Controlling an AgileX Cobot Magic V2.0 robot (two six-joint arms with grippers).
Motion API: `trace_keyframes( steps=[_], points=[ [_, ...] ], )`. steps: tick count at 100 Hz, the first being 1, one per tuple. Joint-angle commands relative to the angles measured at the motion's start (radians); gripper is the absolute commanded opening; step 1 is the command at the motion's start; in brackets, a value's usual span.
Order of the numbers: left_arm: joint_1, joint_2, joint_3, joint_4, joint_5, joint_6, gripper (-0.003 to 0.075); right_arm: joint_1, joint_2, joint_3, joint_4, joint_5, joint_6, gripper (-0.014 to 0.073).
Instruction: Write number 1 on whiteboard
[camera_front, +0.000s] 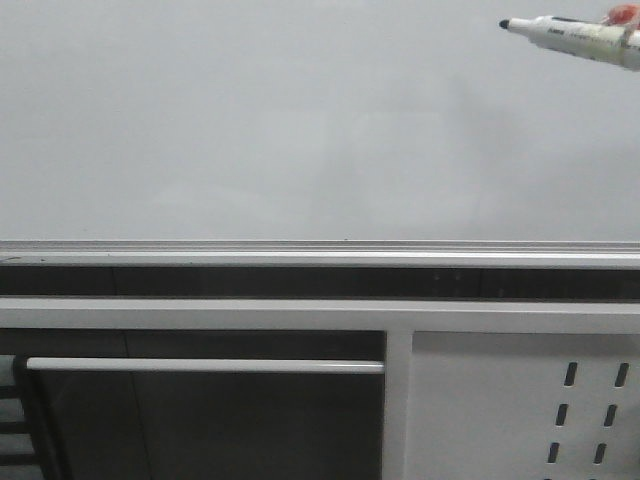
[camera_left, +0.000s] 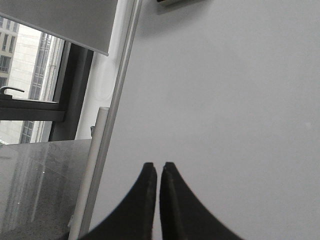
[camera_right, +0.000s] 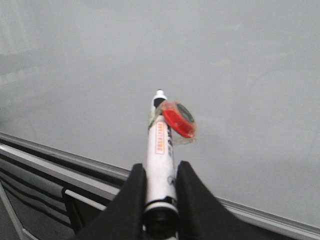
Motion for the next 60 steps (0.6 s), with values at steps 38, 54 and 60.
trace_keyframes(
  steps=[38,54,60],
  points=[
    [0.001,0.019,-0.026,0.034,-0.05,-0.01,-0.0018,0.006,0.163,-0.004,-0.1,-0.305,0.001,-0.005],
    [0.001,0.019,-0.026,0.034,-0.05,-0.01,-0.0018,0.006,0.173,-0.004,-0.1,-0.306,0.001,-0.005],
    [0.001,0.019,-0.026,0.034,-0.05,-0.01,-0.0018,0.006,0.173,-0.004,-0.1,-0.311,0.001,-0.005]
  ],
)
